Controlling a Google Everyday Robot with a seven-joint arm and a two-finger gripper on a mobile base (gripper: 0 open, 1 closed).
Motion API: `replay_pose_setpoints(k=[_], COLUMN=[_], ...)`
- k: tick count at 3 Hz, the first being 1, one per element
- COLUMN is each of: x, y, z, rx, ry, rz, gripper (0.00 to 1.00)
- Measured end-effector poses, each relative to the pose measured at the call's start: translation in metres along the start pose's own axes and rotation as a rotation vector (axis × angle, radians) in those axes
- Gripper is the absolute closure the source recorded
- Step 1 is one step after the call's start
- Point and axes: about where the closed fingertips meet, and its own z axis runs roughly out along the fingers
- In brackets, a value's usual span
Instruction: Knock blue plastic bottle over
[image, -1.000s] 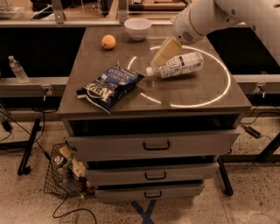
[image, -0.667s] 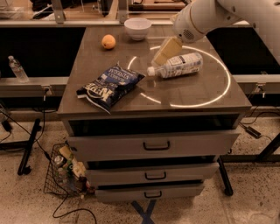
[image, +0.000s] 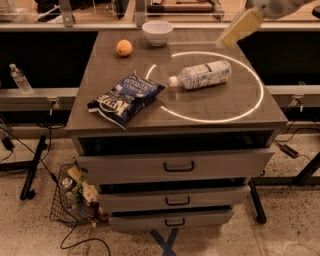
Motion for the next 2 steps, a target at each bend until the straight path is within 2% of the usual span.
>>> replay_pose_setpoints(k=[1, 2], x=[0.007, 0.009], y=[-0.029, -0.033], z=[-0.086, -0.096], rx=[0.13, 0.146], ry=[-0.027, -0.03], rz=[0.025, 0.029], gripper=[0.0, 0.0])
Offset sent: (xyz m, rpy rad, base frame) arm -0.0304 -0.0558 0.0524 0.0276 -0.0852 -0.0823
